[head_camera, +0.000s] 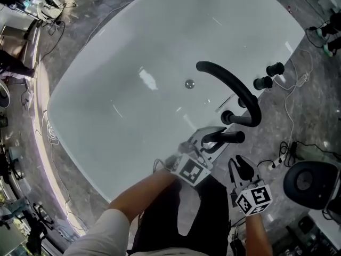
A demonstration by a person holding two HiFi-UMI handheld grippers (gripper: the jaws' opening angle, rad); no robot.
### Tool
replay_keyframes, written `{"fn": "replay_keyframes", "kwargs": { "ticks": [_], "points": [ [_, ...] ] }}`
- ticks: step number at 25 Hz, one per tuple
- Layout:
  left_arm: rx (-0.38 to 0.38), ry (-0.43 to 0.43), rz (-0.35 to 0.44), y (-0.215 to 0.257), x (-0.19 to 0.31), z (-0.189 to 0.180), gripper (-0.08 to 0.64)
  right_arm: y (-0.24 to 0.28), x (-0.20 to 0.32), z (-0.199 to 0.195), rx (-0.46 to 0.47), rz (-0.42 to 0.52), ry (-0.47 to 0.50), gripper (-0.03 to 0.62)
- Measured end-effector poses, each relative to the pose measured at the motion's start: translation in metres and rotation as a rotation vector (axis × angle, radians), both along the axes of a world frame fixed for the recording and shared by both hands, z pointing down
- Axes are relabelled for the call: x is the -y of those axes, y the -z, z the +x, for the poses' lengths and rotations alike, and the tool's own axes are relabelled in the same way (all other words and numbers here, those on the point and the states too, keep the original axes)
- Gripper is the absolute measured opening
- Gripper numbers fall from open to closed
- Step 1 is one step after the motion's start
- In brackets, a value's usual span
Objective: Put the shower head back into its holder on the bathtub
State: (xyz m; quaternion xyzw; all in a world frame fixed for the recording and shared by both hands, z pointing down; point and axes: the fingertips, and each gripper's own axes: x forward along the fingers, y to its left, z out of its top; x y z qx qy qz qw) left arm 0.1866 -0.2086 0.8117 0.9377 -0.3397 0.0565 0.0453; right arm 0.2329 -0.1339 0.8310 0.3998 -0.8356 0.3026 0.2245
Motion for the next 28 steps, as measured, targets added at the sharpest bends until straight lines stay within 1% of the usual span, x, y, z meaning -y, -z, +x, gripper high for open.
{"fn": "replay_keyframes", "kwargs": {
  "ticks": [4,8,13,17,19,20,24,28],
  "points": [
    [0.014,0.004,-0.024,-0.014,-0.005,-0.003,0.110,0.001,0.002,-0.001,-0.002,-0.007,0.003,0.098],
    [0.005,0.017,-0.037,-0.024,-0.009,-0.002,0.110,0.006,0.004,-0.003,0.001,-0.006,0.009,0.098],
    [0.045,0.031,-0.066,-0.044,-0.016,-0.004,0.107,0.012,0.001,-0.009,0.020,0.000,0.017,0.098],
    [0.053,0.021,-0.082,-0.044,-0.018,-0.007,0.109,0.023,0.001,-0.020,0.051,0.008,0.011,0.098],
    [0.060,0.008,-0.108,-0.044,-0.022,-0.007,0.122,0.030,0.001,-0.026,0.070,0.008,0.004,0.098],
    [0.066,0.008,-0.123,-0.043,-0.024,-0.008,0.147,0.034,0.001,-0.029,0.079,0.010,-0.001,0.098],
    [0.083,0.036,-0.191,-0.031,-0.036,-0.020,0.173,0.053,0.000,-0.041,0.104,0.018,-0.028,0.098],
    [0.086,0.058,-0.272,-0.010,-0.056,-0.036,0.178,0.074,-0.007,-0.056,0.111,0.025,-0.045,0.098]
  ]
}}
